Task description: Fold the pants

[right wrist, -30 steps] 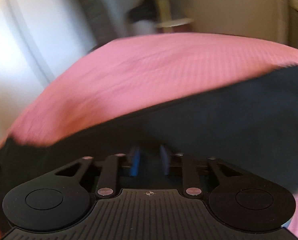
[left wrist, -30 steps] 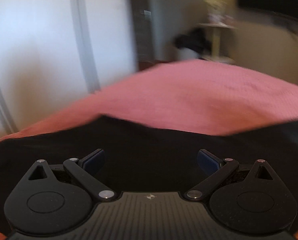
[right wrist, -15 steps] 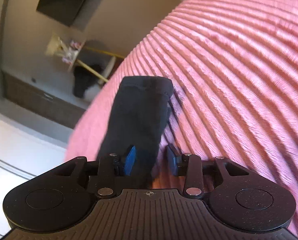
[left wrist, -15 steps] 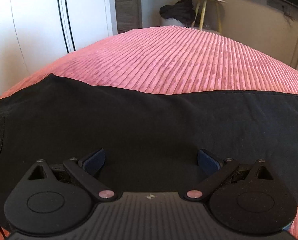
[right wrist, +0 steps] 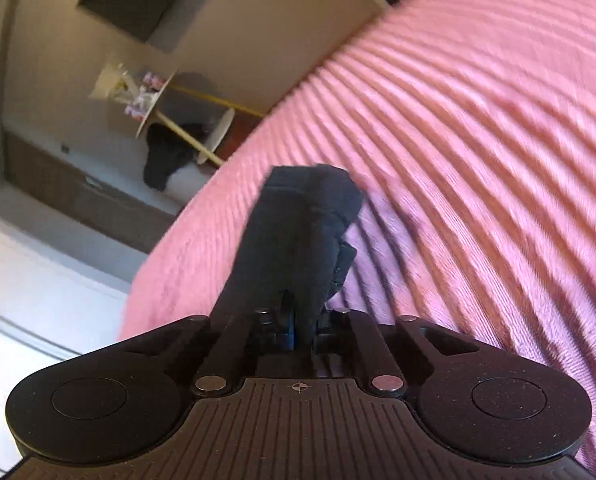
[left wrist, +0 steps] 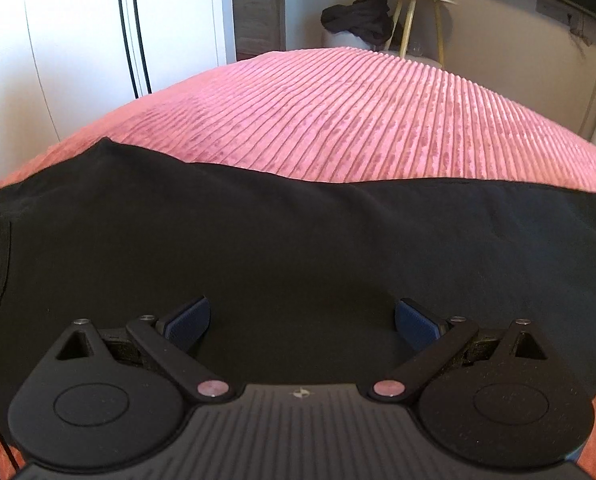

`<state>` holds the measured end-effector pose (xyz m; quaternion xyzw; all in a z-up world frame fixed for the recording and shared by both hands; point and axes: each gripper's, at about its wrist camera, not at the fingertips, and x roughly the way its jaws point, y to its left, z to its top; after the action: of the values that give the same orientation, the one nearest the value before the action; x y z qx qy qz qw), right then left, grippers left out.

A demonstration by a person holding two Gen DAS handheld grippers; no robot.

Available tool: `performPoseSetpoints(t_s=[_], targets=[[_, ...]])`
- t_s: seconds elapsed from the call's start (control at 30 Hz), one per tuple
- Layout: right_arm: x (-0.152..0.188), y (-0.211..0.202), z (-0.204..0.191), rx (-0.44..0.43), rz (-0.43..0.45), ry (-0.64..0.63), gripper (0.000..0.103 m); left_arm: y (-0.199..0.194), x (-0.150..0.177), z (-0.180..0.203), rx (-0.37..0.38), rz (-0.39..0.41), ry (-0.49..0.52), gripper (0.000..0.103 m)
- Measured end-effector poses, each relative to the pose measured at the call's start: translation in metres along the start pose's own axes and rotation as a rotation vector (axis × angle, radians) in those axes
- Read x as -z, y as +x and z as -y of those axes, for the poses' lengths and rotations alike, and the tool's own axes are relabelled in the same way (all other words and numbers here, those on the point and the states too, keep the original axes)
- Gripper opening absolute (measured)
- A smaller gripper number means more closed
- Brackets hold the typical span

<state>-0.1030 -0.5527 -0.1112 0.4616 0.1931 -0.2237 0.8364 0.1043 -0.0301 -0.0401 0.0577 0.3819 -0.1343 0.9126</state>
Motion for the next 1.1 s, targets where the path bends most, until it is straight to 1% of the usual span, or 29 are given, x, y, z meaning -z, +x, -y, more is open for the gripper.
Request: performPoseSetpoints(t_s=[0.07,0.17,0.23,0.3,0.37,0.4,0.47,0.5,0.53,0.57,0.6,0.63,0.67,0.7,0.73,0.77,0.87,0.93,0.97,1.0,1.03,1.07,1.1], targets=[[0.003,-0.011,-0.036,0.005,0.049,-0.158,0.008,-0.004,0.0,-0.005,0.029,-0.001,-0.03,0.099],[0.019,-0.03,-0.1,-0.025,0.11,-0.378,0.008,-0.012,-0.003,-0.017,0.091,0.002,-0.106,0.099],[0.041,-0.042,-0.141,-0.073,0.142,-0.532,0.008,-0.019,-0.005,-0.027,0.133,0.015,-0.169,0.099],[0.07,-0.049,-0.175,-0.152,0.13,-0.643,0.009,-0.027,-0.009,-0.036,0.174,0.04,-0.216,0.099],[0.109,-0.052,-0.201,-0.231,0.073,-0.736,0.009,-0.035,-0.011,-0.046,0.21,0.071,-0.253,0.099],[0.133,-0.049,-0.212,-0.264,0.031,-0.784,0.012,-0.038,-0.011,-0.052,0.229,0.085,-0.271,0.099],[0.178,-0.039,-0.223,-0.289,-0.043,-0.874,0.018,-0.043,-0.01,-0.065,0.267,0.108,-0.319,0.099],[0.203,-0.031,-0.225,-0.285,-0.091,-0.92,0.028,-0.043,-0.009,-0.073,0.284,0.111,-0.344,0.099],[0.226,-0.02,-0.226,-0.274,-0.153,-0.957,0.045,-0.042,-0.007,-0.079,0.296,0.109,-0.367,0.099],[0.245,-0.007,-0.223,-0.258,-0.241,-0.987,0.052,-0.041,-0.005,-0.086,0.303,0.103,-0.388,0.099],[0.261,0.006,-0.221,-0.211,-0.342,-1.017,0.055,-0.039,-0.004,-0.091,0.309,0.094,-0.402,0.099],[0.268,0.011,-0.222,-0.175,-0.388,-1.058,0.055,-0.038,-0.003,-0.095,0.315,0.082,-0.409,0.099],[0.264,0.006,-0.223,-0.199,-0.376,-1.068,0.055,-0.036,-0.002,-0.098,0.324,0.075,-0.415,0.099],[0.255,0.001,-0.225,-0.244,-0.382,-1.034,0.057,-0.036,-0.001,-0.099,0.34,0.068,-0.421,0.099],[0.244,-0.008,-0.22,-0.294,-0.392,-0.966,0.06,-0.034,-0.002,-0.1,0.366,0.06,-0.429,0.099],[0.227,-0.012,-0.217,-0.333,-0.393,-0.877,0.061,-0.033,-0.002,-0.102,0.397,0.054,-0.436,0.099],[0.186,-0.018,-0.196,-0.347,-0.347,-0.632,0.066,-0.026,-0.002,-0.096,0.488,0.029,-0.433,0.099],[0.169,-0.017,-0.176,-0.323,-0.325,-0.489,0.067,-0.019,-0.002,-0.089,0.53,-0.004,-0.421,0.099],[0.16,-0.013,-0.163,-0.311,-0.336,-0.409,0.067,-0.014,-0.001,-0.086,0.551,-0.024,-0.422,0.099],[0.154,-0.009,-0.15,-0.311,-0.352,-0.325,0.064,-0.009,0.0,-0.083,0.578,-0.052,-0.428,0.099],[0.154,-0.009,-0.142,-0.303,-0.356,-0.273,0.061,-0.005,0.001,-0.082,0.599,-0.075,-0.438,0.099],[0.151,-0.007,-0.138,-0.275,-0.35,-0.255,0.058,0.0,0.002,-0.08,0.627,-0.097,-0.446,0.099],[0.153,-0.009,-0.136,-0.243,-0.331,-0.268,0.05,0.004,0.002,-0.078,0.653,-0.116,-0.452,0.099]])
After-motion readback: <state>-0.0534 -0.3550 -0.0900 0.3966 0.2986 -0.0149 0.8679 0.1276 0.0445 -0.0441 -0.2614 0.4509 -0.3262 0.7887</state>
